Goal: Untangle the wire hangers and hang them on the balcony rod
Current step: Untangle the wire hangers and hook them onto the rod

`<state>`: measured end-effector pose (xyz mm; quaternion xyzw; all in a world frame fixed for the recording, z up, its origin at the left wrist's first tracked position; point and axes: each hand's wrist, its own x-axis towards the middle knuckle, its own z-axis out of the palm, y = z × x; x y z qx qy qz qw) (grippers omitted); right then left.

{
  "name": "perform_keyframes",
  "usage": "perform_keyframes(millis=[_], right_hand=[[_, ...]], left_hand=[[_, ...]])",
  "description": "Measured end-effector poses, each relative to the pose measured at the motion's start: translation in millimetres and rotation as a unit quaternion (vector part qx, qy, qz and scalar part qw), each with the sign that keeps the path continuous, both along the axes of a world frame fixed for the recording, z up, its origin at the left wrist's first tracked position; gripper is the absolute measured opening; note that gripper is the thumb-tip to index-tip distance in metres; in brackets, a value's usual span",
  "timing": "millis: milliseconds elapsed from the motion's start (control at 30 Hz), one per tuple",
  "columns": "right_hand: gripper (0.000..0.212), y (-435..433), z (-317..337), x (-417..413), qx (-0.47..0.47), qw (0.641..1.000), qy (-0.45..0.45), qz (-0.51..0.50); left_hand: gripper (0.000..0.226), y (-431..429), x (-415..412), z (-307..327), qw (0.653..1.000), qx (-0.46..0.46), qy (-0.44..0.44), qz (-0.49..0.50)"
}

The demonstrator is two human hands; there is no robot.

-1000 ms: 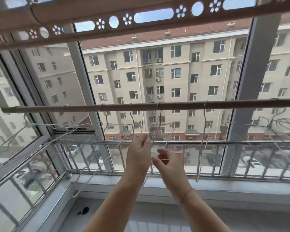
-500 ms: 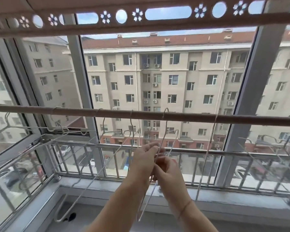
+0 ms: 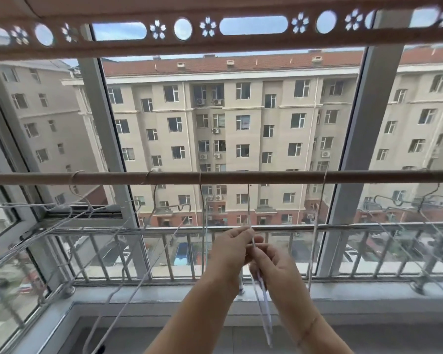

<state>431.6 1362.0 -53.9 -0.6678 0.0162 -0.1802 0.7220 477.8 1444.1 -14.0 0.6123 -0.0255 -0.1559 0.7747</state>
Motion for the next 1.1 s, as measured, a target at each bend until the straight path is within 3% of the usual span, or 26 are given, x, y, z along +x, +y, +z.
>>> perform_keyframes(millis=[100,233,400,600,700,800,867,933,1100], right_hand=[[0.016,2.6,-14.1,-13.6,-0.007,0.999,0.045,0.01],[0.018,1.9,-46.2,-18.3,-0.021,0.989,0.141,-0.032],[0.014,-10.2,-82.8,-9.3,-0.103,0.965,0.217,-0.104],[0.047,-22.1,-114.1,-3.3,-0.233,0.943,0.232,-0.061],[0.056,-30.2,-132.1,-3.4,-0.35,0.905,0.24,-0.033],[0.041,-39.8,-147.3,-9.3,-0.47,0.842,0.262,-0.029],[0.026,-44.7,-150.7,-17.2,-0.503,0.824,0.256,-0.043],[0.008,-48.9,-148.8,-29.7,-0.481,0.836,0.265,-0.01],[0.02,-55.2,-134.4,-66.3,-0.262,0.908,0.305,0.118]], left_hand=[[0.01,2.6,-4.8,-20.3,1.0,0.018,0.011,-0.004],[0.022,1.1,-11.2,-66.0,0.997,0.076,0.028,-0.007],[0.024,10.4,-13.2,-116.1,0.987,0.151,0.062,0.002],[0.027,36.8,-23.4,-148.1,0.977,0.208,0.049,-0.023],[0.029,52.6,-22.6,-161.2,0.962,0.266,0.003,-0.066],[0.031,65.5,-20.3,-167.3,0.947,0.301,-0.05,-0.104],[0.032,71.6,-18.0,-170.0,0.942,0.307,-0.069,-0.113],[0.032,74.5,-14.7,-174.9,0.939,0.312,-0.08,-0.117],[0.036,68.5,-12.0,-193.1,0.928,0.334,-0.099,-0.13]])
